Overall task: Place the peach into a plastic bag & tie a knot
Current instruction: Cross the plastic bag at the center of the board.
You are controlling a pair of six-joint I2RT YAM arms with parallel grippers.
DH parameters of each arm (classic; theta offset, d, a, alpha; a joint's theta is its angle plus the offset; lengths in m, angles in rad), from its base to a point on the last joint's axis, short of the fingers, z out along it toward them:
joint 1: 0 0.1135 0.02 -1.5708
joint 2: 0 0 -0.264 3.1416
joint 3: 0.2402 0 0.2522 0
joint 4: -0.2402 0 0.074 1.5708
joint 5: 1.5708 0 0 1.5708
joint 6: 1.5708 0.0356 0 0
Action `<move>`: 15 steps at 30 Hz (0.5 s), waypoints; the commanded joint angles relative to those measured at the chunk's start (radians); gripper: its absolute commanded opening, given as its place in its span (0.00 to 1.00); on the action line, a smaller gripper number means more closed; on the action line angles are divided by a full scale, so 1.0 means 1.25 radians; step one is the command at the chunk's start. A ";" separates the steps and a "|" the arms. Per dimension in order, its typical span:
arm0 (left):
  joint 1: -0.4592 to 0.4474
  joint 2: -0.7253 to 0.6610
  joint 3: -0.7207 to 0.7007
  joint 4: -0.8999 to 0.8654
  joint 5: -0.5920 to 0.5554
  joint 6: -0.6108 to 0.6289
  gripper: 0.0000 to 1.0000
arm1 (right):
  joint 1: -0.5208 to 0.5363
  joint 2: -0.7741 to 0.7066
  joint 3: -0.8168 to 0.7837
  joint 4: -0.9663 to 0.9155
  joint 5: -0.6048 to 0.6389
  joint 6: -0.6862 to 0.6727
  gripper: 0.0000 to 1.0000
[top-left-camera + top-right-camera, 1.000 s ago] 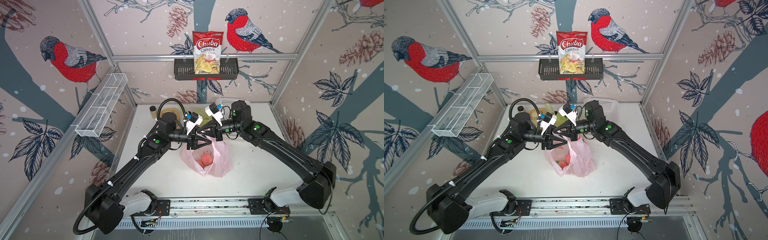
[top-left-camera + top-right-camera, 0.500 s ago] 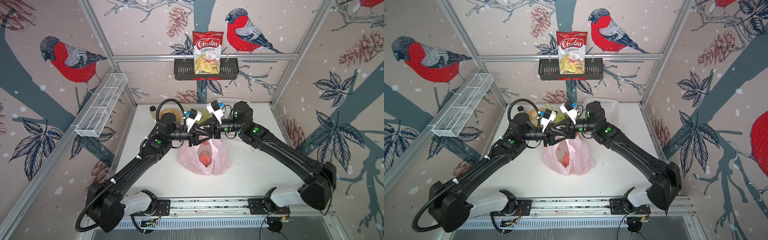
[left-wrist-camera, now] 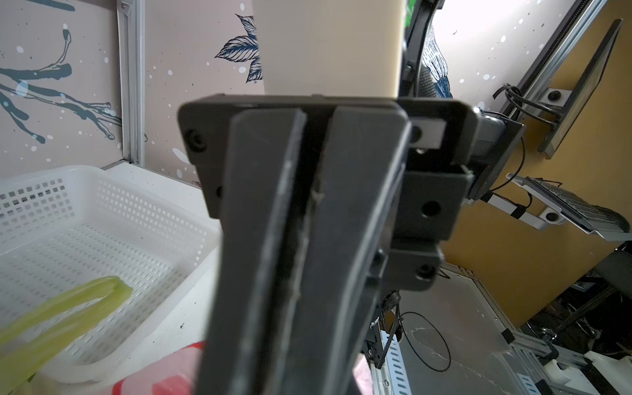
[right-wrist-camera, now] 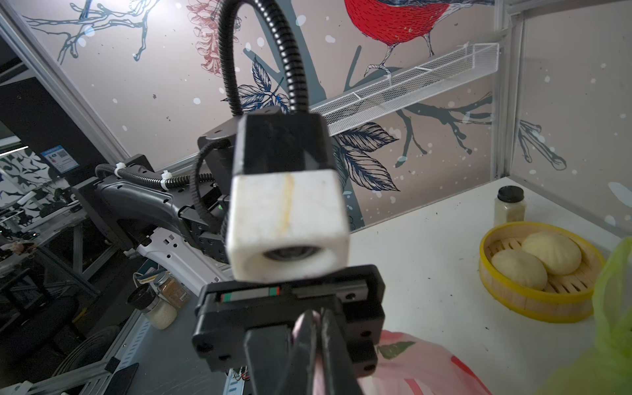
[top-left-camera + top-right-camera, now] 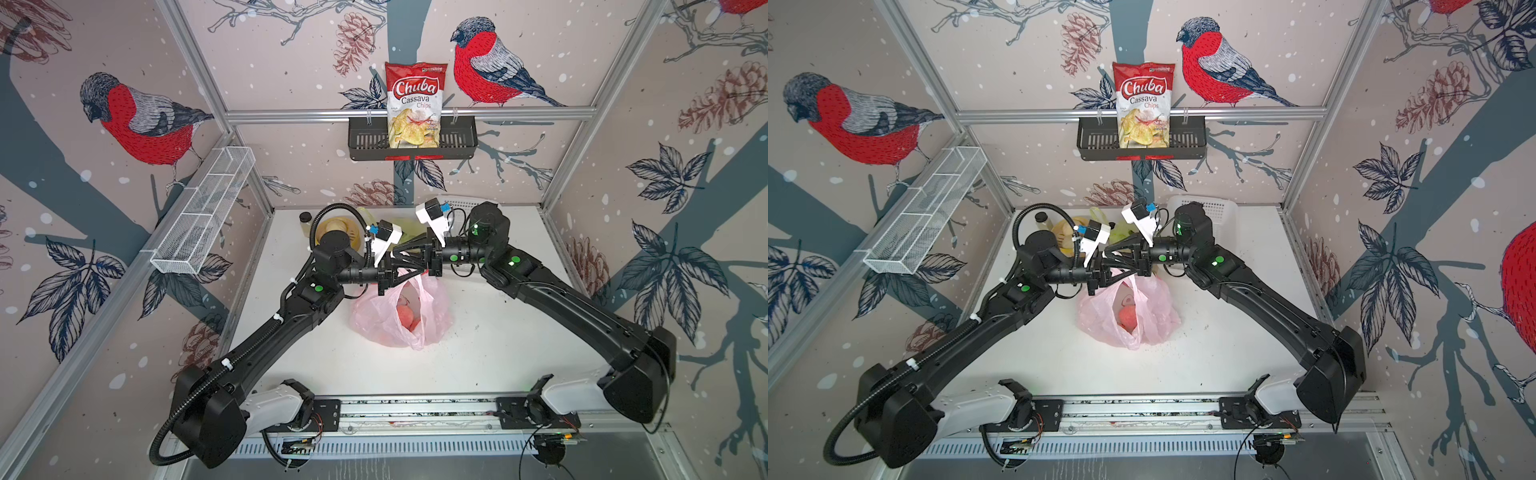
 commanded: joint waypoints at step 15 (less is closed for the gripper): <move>-0.001 0.002 0.018 -0.001 0.039 0.076 0.00 | -0.075 -0.093 -0.075 0.000 -0.027 0.191 0.70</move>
